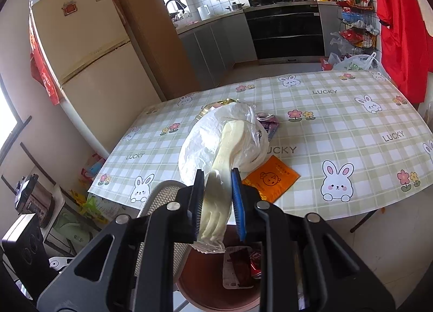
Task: Collect trash
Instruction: 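Drop the sponge into the pink bin with the left tool while the right tool drops the fork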
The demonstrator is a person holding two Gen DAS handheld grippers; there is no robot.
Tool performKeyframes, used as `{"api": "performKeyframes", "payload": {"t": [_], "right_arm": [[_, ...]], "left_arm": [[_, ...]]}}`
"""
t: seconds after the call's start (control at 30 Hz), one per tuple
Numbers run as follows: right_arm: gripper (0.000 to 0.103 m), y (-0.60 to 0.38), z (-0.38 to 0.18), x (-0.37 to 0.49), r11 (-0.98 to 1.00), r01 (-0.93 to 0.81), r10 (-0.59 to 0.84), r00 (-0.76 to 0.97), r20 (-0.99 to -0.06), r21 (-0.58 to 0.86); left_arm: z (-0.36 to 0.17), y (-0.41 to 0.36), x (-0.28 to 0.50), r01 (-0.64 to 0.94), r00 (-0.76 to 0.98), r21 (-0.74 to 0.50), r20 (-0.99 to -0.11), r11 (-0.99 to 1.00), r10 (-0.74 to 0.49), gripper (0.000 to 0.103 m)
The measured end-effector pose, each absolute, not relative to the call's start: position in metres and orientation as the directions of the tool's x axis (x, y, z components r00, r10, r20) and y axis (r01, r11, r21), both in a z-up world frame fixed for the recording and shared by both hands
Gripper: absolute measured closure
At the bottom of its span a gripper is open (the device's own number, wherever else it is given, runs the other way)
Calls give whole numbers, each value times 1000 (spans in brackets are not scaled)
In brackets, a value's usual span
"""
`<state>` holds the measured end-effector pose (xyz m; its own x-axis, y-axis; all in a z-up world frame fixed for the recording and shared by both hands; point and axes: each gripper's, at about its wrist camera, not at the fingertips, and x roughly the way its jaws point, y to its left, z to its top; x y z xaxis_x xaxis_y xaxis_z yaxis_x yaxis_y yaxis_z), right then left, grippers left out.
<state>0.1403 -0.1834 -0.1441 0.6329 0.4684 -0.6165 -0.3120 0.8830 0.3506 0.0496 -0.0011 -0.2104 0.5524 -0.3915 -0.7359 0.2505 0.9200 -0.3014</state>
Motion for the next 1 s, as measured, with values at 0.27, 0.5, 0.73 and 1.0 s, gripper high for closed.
{"api": "performKeyframes", "payload": {"t": [0.27,0.5,0.73,1.0], "right_arm": [[80,-180,-149,141,882,-314,471,619,-628,351],[80,-173,-156,138,877,-336,479,591,-649,343],[80,-151,-168,124,852,-406,514,519,-683,332],[80,-120,-184,106,809,-489,546,423,-723,325]], "left_arm": [[-217,3,53,224,537,-323,-747,920,-393,78],[-205,33,55,101,619,-339,-714,935,-326,19],[-187,88,54,-138,719,-305,-685,942,-116,6],[-188,121,49,-281,717,-255,-696,925,26,6]]}}
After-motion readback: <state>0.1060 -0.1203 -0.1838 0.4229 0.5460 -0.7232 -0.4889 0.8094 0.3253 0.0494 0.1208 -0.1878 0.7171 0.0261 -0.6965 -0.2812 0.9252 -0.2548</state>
